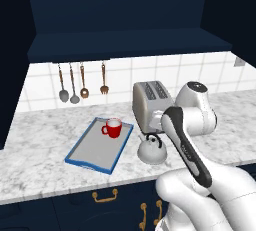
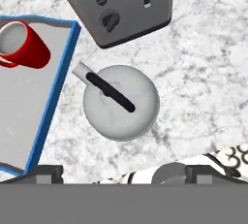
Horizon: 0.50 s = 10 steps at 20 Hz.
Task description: Pick the kettle from the counter and place it on the tray. Then pick the mug from the cabinet and place it on the tray. Then close the cabinet doors.
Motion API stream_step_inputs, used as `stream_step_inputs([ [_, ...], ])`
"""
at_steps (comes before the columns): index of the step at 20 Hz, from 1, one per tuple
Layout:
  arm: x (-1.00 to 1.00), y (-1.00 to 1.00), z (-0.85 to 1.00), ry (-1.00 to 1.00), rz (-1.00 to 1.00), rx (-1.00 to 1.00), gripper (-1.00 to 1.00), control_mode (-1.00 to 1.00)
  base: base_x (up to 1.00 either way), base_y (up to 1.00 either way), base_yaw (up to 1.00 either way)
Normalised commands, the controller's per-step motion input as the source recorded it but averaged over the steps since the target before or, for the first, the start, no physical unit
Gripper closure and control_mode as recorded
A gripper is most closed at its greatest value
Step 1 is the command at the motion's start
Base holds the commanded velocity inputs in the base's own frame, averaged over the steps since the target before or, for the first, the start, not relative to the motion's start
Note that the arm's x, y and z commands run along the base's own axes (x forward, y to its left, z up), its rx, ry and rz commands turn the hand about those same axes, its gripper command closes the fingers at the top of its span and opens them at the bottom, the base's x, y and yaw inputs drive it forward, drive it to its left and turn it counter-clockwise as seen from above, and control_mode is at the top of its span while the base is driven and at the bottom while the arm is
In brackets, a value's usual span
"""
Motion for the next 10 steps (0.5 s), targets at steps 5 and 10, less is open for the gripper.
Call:
stream_step_inputs([
  [5,0.28,0.0,-0.3,0.08,0.25,-0.01,-1.0,-1.0,0.0,0.0,0.0],
  [10,0.3,-0.01,-0.4,0.06,0.17,-0.02,-1.0,-1.0,0.0,0.0,0.0],
])
